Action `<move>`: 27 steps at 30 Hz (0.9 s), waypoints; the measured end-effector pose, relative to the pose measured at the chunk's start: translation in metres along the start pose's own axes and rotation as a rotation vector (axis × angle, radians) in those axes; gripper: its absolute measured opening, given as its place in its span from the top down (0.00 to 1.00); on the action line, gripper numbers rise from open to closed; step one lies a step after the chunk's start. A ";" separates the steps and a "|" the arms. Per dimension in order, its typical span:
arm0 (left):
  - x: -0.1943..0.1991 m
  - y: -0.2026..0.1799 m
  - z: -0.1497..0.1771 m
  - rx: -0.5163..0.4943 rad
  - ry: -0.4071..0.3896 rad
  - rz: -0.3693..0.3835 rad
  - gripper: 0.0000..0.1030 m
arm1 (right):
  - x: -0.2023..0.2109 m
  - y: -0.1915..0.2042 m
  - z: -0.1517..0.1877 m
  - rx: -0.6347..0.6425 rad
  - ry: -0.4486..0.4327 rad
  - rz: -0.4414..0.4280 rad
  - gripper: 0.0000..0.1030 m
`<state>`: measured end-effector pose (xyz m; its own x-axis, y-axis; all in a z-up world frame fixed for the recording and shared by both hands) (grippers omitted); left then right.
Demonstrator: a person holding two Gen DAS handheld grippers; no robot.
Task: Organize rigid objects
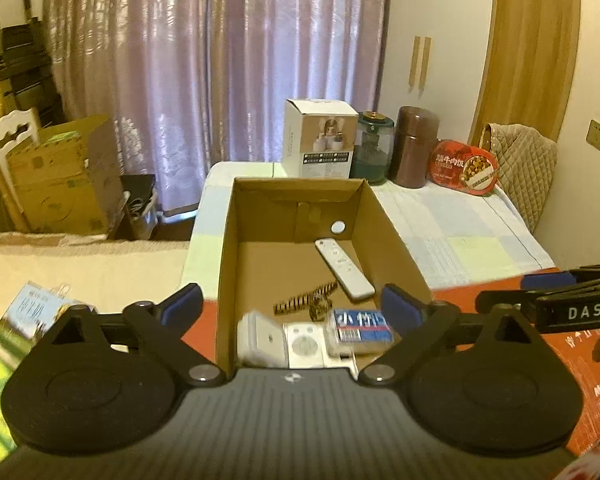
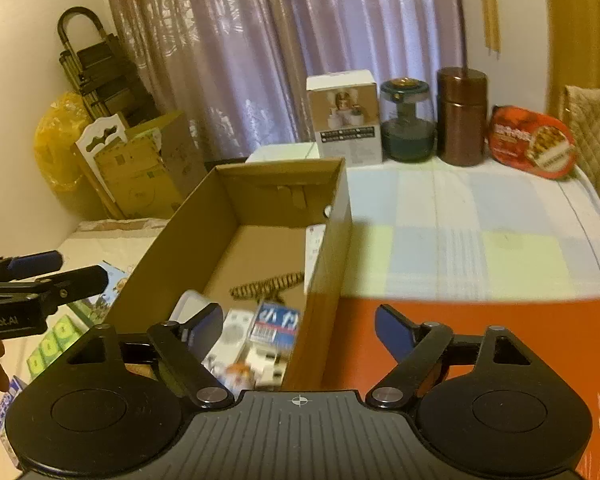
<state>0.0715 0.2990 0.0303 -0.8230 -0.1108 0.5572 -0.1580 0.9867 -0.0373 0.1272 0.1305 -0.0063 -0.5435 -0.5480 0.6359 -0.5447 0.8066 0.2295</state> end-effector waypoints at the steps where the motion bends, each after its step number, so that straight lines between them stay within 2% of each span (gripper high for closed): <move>1: 0.009 -0.001 0.004 0.007 -0.004 -0.009 0.05 | 0.007 0.000 0.004 -0.008 0.001 0.004 0.18; 14: 0.091 -0.043 0.046 0.019 0.043 -0.051 0.03 | 0.080 -0.007 0.058 -0.062 0.032 0.084 0.17; 20: 0.107 -0.062 0.064 0.070 0.065 -0.038 0.03 | 0.109 -0.007 0.073 -0.039 -0.002 0.093 0.17; 27: 0.111 -0.076 0.076 0.061 0.094 -0.075 0.03 | 0.129 -0.016 0.089 -0.014 -0.020 0.120 0.17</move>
<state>-0.0487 0.2024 0.0319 -0.7530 -0.1698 0.6357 -0.2530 0.9666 -0.0415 0.0086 0.0276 0.0062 -0.6165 -0.4518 0.6448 -0.4666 0.8693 0.1630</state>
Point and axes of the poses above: each gripper's, at about its wrist camera, not at the fingertips, and x roughly against the way its jaws point, y to its left, z to its underside, the point moved 5 cm from there along -x, roughly the way its jaws point, and after that the axes turned 2 degrees about -y, right-handed, at the moved point
